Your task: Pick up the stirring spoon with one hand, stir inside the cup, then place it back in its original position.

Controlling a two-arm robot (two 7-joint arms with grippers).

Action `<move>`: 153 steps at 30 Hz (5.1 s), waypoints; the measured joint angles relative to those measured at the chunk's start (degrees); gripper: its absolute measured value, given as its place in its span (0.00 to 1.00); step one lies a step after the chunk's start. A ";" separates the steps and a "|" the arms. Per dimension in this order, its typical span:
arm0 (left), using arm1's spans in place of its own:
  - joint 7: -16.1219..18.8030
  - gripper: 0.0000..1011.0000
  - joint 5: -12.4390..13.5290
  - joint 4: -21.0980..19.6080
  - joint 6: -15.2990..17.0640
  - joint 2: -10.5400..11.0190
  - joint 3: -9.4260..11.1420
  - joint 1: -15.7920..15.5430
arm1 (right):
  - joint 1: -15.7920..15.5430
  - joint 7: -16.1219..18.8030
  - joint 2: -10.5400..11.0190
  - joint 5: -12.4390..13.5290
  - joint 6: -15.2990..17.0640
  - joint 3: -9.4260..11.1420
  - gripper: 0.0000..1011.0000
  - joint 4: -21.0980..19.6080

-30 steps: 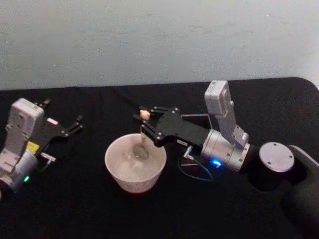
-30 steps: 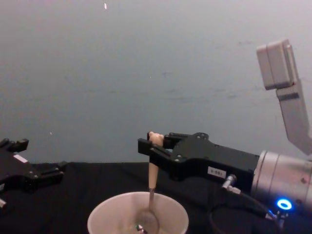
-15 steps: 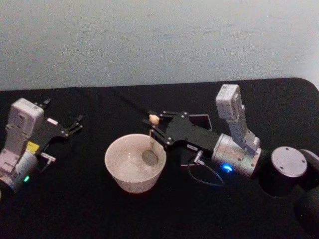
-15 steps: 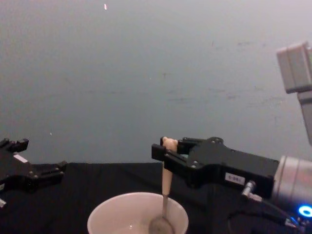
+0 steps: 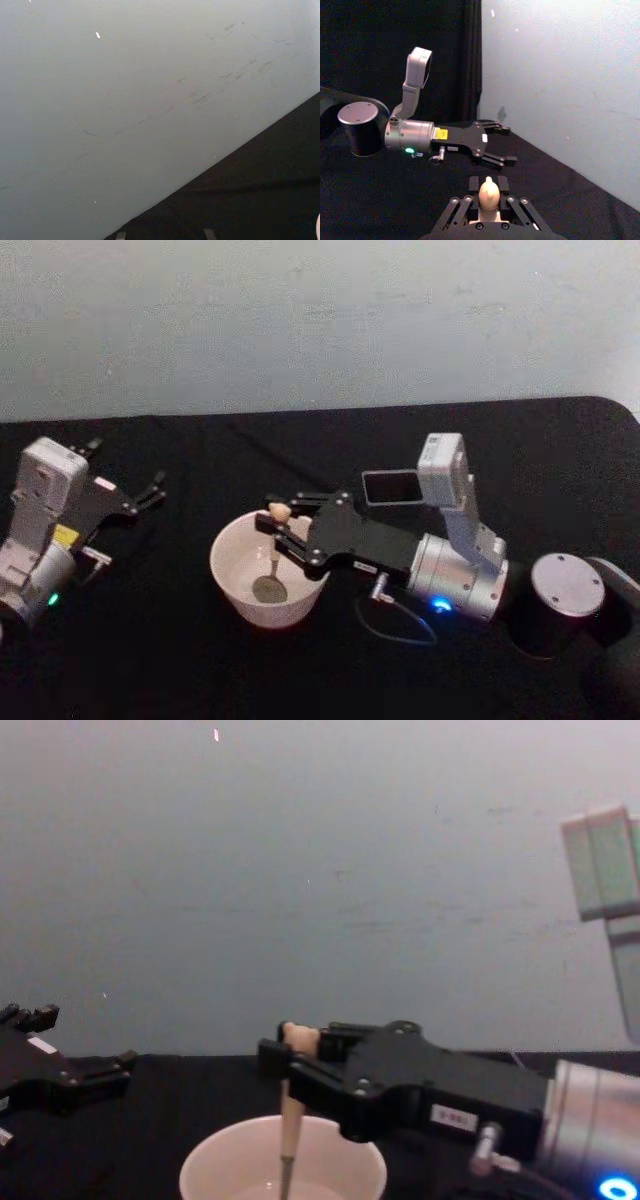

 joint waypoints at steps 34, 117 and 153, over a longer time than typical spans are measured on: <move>0.00 0.99 0.00 0.00 0.00 0.00 0.00 0.00 | 3.91 -3.58 -2.63 -2.29 -1.63 2.25 0.21 6.72; 0.00 0.99 0.00 0.00 0.00 0.00 0.00 0.00 | 0.44 -0.81 6.01 5.68 -4.38 9.13 0.21 -9.22; 0.00 0.99 0.00 0.00 0.00 0.00 0.00 0.00 | -5.92 -3.26 11.60 5.08 -3.67 14.02 0.21 -10.87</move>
